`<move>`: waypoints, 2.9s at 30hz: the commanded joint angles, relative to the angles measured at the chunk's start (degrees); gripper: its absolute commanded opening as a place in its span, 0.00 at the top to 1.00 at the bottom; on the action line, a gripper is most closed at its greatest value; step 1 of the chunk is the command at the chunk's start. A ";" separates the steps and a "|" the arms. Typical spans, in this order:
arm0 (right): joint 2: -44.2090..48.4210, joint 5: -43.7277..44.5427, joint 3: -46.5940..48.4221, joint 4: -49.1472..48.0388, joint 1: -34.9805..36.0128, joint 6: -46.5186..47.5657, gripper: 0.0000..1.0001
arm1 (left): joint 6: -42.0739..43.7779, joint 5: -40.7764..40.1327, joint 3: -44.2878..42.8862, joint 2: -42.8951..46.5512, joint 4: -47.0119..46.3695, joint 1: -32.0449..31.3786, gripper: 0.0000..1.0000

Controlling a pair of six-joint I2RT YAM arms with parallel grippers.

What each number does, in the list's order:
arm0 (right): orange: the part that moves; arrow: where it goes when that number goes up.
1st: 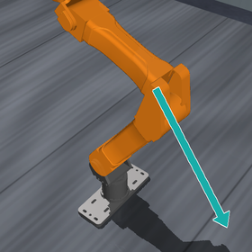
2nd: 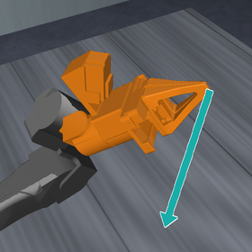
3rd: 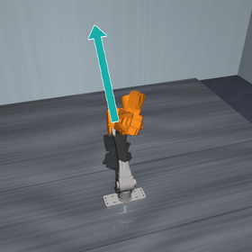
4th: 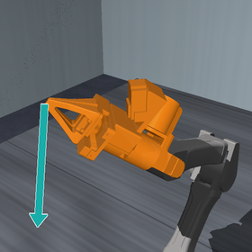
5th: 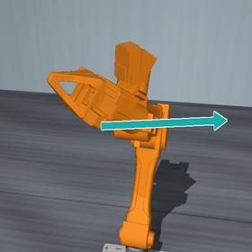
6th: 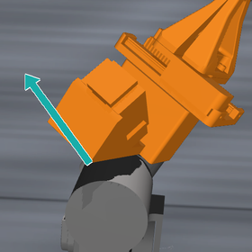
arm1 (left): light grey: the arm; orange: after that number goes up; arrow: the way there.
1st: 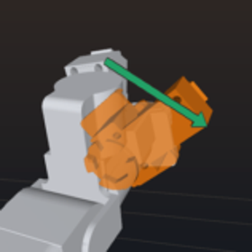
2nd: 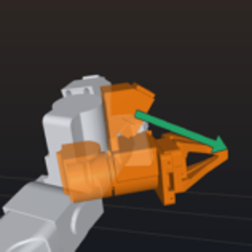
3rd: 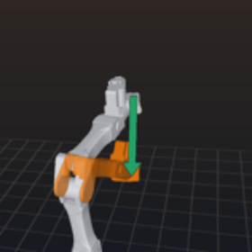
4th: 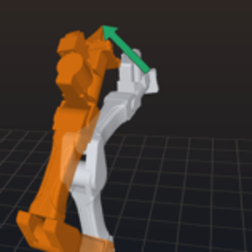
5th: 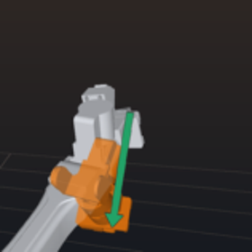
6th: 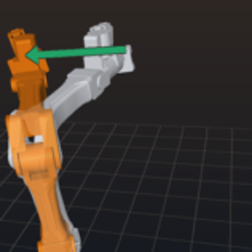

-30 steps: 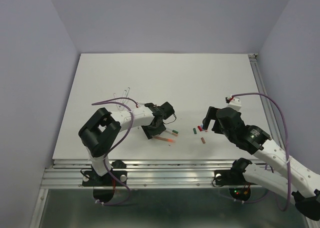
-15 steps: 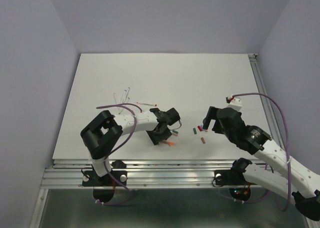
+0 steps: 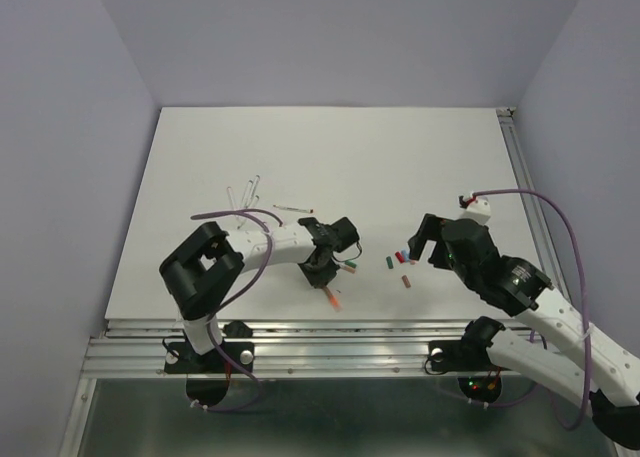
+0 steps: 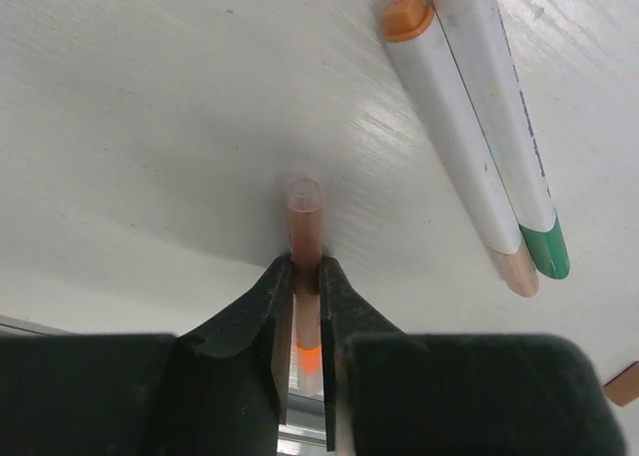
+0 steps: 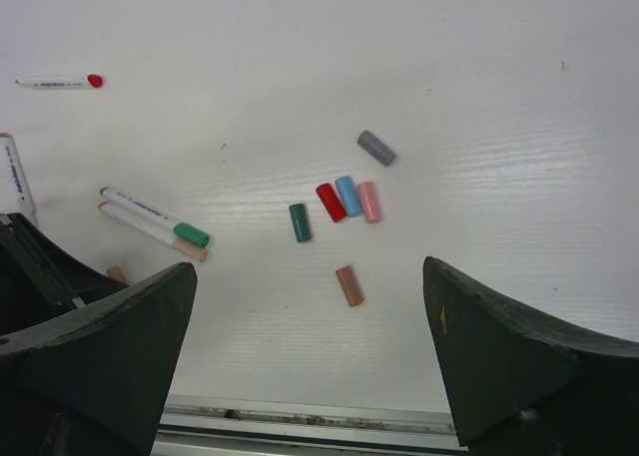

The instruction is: Open the pen caps

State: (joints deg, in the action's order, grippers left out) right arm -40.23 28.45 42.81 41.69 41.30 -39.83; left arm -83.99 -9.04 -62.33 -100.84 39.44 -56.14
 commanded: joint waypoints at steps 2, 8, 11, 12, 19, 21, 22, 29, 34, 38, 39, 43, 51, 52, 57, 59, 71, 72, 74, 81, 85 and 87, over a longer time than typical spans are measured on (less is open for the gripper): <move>2.61 -2.77 -0.71 -2.75 -0.25 3.09 0.00 | 1.19 -2.65 4.49 0.45 -2.96 -0.20 1.00; 5.86 -19.27 -1.76 -8.29 -0.25 9.77 0.00 | 5.31 -8.53 2.39 11.87 -4.63 -0.64 1.00; 5.08 -27.96 -1.94 -11.27 -0.25 11.26 0.00 | 9.53 -10.82 0.54 16.00 -6.91 -0.90 1.00; 4.55 -31.14 -2.02 -13.46 -0.25 11.97 0.00 | 11.37 -11.52 0.10 17.07 -7.62 -0.90 1.00; -8.62 -50.94 -5.01 -29.73 0.10 8.55 0.00 | 13.67 -15.74 0.63 24.89 -15.26 -0.90 1.00; -12.92 -50.77 -4.14 -33.06 1.41 8.28 0.00 | 13.85 -15.75 0.80 25.78 -16.15 -0.81 1.00; -14.25 -50.34 -3.79 -34.04 1.85 8.11 0.00 | 13.76 -15.83 0.71 25.87 -16.24 -0.90 1.00; -21.82 -47.09 -1.33 -39.84 6.25 6.26 0.05 | 12.97 -15.22 0.98 26.48 -16.15 -0.90 1.00; -23.84 -45.06 -1.24 -41.25 6.78 5.64 0.26 | 12.44 -14.61 2.12 27.45 -17.11 -0.90 1.00; -24.37 -44.18 -1.23 -41.17 6.95 5.21 0.42 | 12.27 -13.90 2.47 27.36 -17.38 -0.81 1.00; -24.37 -43.92 -1.32 -41.25 6.95 5.12 0.43 | 12.09 -13.73 2.73 27.36 -17.47 -0.90 1.00; -24.37 -43.12 -1.23 -41.25 6.95 4.94 0.52 | 12.09 -12.41 3.26 27.54 -18.08 -0.90 1.00; -24.64 -44.17 -0.53 -39.32 7.13 5.20 0.99 | 11.65 -12.93 4.84 29.03 -19.05 -0.81 1.00; -24.37 -44.61 -0.53 -38.19 7.04 5.38 0.99 | 11.22 -14.41 4.76 29.20 -18.70 -0.47 1.00; -21.65 -47.78 -1.76 -34.75 7.04 4.94 0.99 | 12.00 -20.31 3.18 29.91 -16.95 2.78 1.00; -20.60 -50.67 -3.07 -33.52 7.04 4.07 0.99 | 13.14 -21.81 1.60 29.82 -15.63 5.32 1.00; -9.09 -55.69 -10.11 -31.06 7.04 -0.86 0.99 | 17.10 -26.82 2.64 31.31 -14.56 22.73 1.00; -8.64 -56.13 -10.72 -31.41 7.04 -1.03 0.99 | 17.71 -26.30 3.34 31.58 -15.00 23.79 1.00; -7.68 -55.52 -10.55 -30.36 7.04 -1.04 0.99 | 19.46 -24.54 4.75 32.45 -15.62 26.50 1.00; -14.15 -35.49 -5.89 -16.65 7.04 0.81 0.99 | 32.99 -16.47 8.01 33.34 -18.52 27.31 1.00; -20.74 -23.75 -4.40 -13.50 6.78 0.28 0.99 | 38.36 -11.18 11.33 31.76 -19.14 27.22 1.00; -22.87 -20.38 -2.82 -12.43 6.43 1.42 0.99 | 39.68 -10.83 12.40 31.23 -19.49 27.31 1.00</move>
State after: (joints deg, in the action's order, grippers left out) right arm -60.82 -4.10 34.83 24.88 48.07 -39.83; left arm -51.20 -22.70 -52.10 -68.86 20.91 -28.80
